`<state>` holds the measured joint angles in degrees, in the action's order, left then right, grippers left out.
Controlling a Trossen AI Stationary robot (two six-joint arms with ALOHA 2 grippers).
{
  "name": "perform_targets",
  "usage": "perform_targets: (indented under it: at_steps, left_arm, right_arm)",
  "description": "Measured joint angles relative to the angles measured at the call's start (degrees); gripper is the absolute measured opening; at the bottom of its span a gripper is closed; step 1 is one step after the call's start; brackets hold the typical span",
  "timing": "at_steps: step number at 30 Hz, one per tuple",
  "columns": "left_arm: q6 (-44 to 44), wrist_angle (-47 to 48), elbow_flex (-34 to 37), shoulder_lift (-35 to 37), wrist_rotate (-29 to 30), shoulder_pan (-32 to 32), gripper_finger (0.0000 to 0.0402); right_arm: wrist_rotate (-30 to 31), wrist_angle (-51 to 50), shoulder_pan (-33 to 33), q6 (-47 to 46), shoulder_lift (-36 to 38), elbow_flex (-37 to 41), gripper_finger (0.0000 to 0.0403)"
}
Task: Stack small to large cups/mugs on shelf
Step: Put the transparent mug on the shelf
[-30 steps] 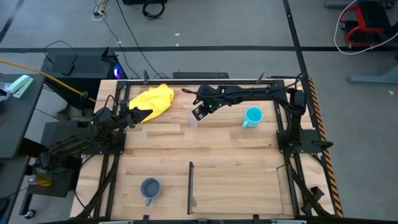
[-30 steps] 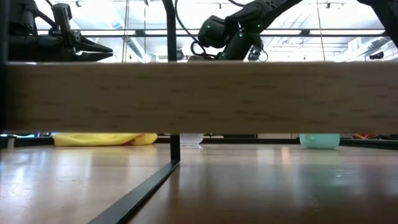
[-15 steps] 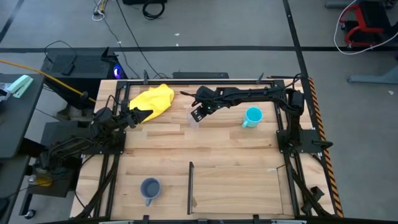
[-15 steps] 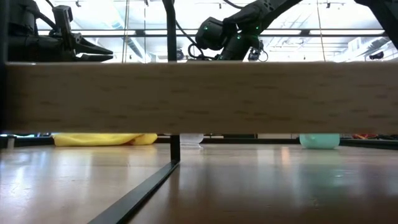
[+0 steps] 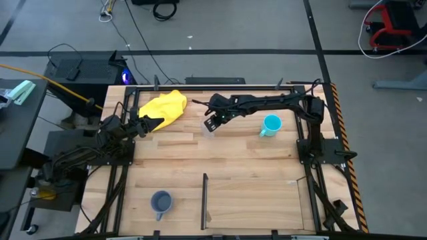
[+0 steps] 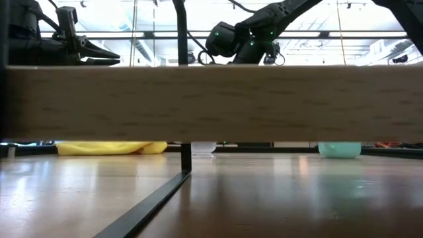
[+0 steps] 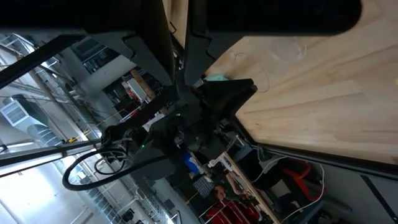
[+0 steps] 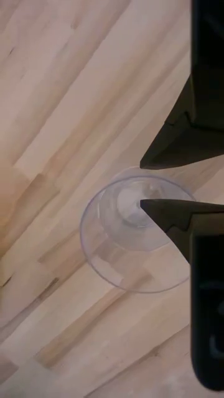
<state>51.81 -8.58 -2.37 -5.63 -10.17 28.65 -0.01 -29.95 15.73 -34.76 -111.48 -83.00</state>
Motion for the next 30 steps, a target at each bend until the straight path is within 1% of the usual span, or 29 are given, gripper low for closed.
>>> perform_targets:
  at_steps: [4,9,19,24,30]
  left_arm:
    - [0.0,0.0,0.0,0.0,0.0,0.0,0.0041]
    - [0.0,0.4,0.0,0.0,0.0,0.0,0.0037]
    - [0.0,1.1,0.0,0.0,0.0,0.0,0.0037]
    - [0.0,1.2,0.0,0.0,0.0,0.0,0.0029]
    - [-0.1,1.3,0.0,0.0,0.1,0.0,0.0023]
  right_arm:
    - [0.0,0.1,0.0,-0.1,-1.2,0.0,0.0090]
    - [0.0,-0.9,0.0,-0.1,-2.2,0.0,0.0071]
    - [0.0,0.0,0.0,-1.3,-1.9,0.0,0.0010]
    - [0.0,-0.8,-0.1,-4.0,-1.8,0.0,0.0010]
    - [0.0,-6.7,-1.1,-5.9,1.5,0.0,0.0005]
